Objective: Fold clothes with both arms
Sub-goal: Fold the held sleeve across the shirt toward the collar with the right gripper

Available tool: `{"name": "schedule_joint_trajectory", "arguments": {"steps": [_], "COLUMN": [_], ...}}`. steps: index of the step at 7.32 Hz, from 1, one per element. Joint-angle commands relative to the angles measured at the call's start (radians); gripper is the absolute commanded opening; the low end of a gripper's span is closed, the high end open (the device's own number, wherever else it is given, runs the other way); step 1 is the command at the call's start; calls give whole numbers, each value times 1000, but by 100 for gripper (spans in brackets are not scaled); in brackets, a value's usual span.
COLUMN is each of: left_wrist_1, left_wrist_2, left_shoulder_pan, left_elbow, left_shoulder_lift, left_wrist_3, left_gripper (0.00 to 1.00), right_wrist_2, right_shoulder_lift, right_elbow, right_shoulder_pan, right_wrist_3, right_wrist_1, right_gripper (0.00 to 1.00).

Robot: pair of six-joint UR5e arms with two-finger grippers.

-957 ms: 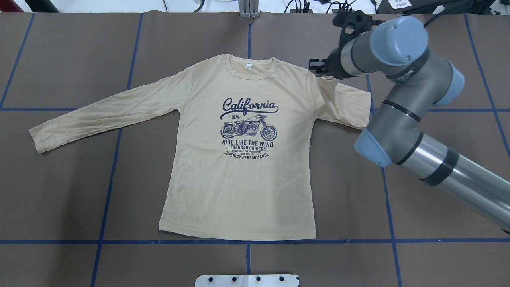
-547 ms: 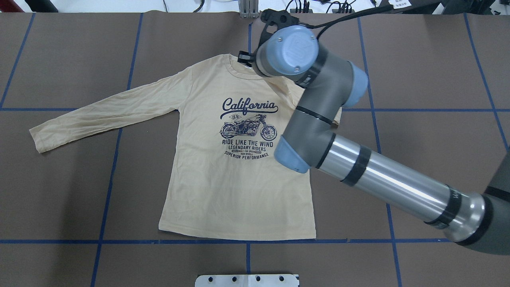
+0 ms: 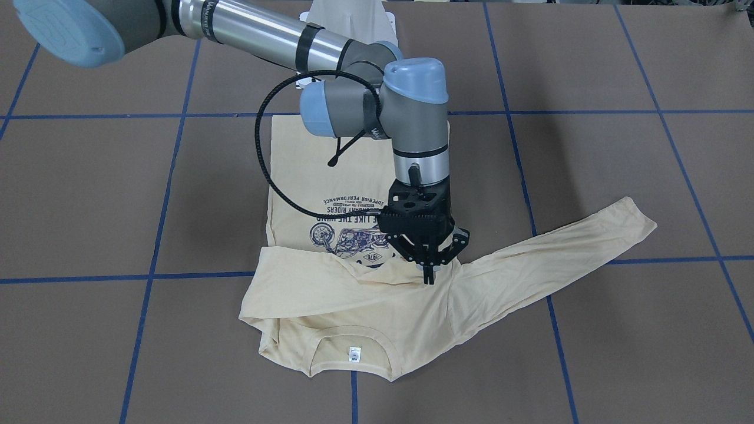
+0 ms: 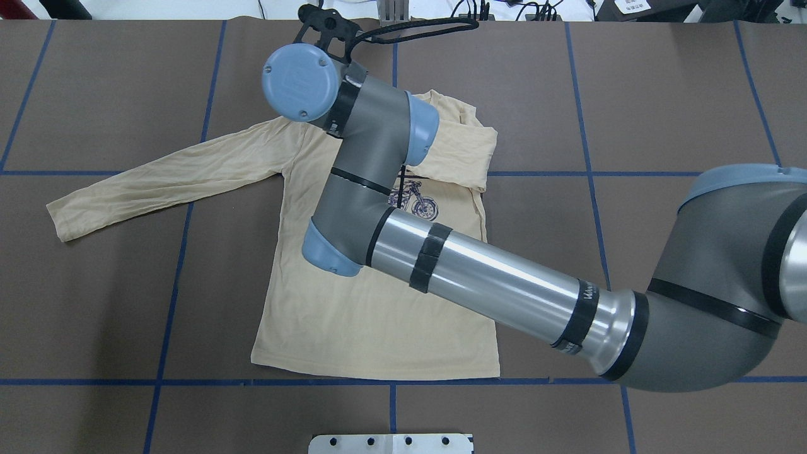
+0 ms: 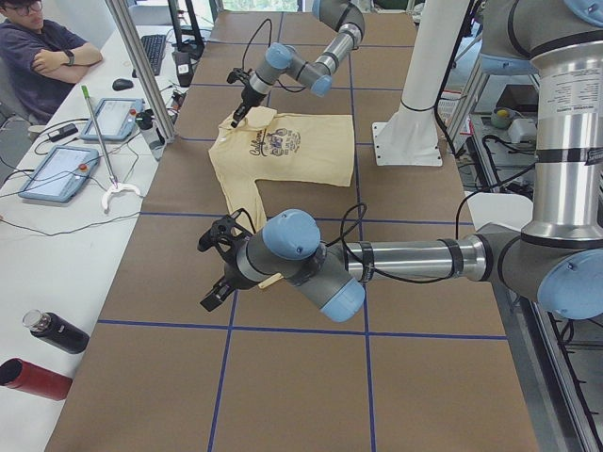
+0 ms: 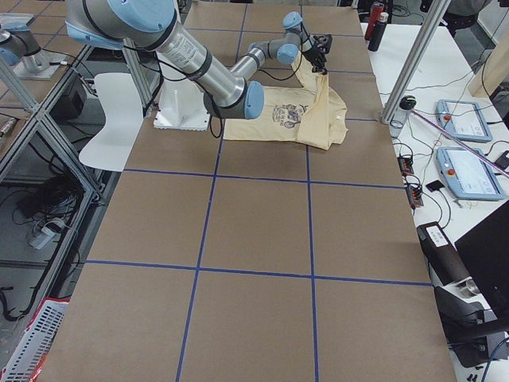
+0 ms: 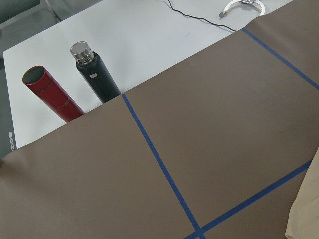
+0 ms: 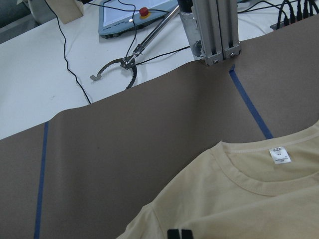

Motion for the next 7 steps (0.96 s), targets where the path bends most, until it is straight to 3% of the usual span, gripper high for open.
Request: {"name": "schedule_joint_trajectory", "arguments": {"steps": [1, 2, 3, 4, 7], "left_wrist_1": [-1, -1, -1, -1, -1], "left_wrist_2": [0, 0, 0, 0, 0], "left_shoulder_pan": [0, 0, 0, 0, 0], "left_elbow": [1, 0, 1, 0, 12], "left_shoulder_lift": [0, -2, -2, 0, -2], "left_wrist_3": [0, 0, 0, 0, 0], "left_gripper": [99, 99, 99, 99, 99], "right_wrist_2": [-76, -96, -99, -105, -93], "right_shoulder_lift": [90, 86, 83, 84, 113], "right_elbow": [-149, -157, -166, -171, -159], "right_shoulder_pan": [-53, -77, -84, -84, -64], "right_wrist_3": [15, 13, 10, 9, -16], "right_wrist_1": [5, 4, 4, 4, -40], "right_gripper": [0, 21, 67, 99, 100]}}
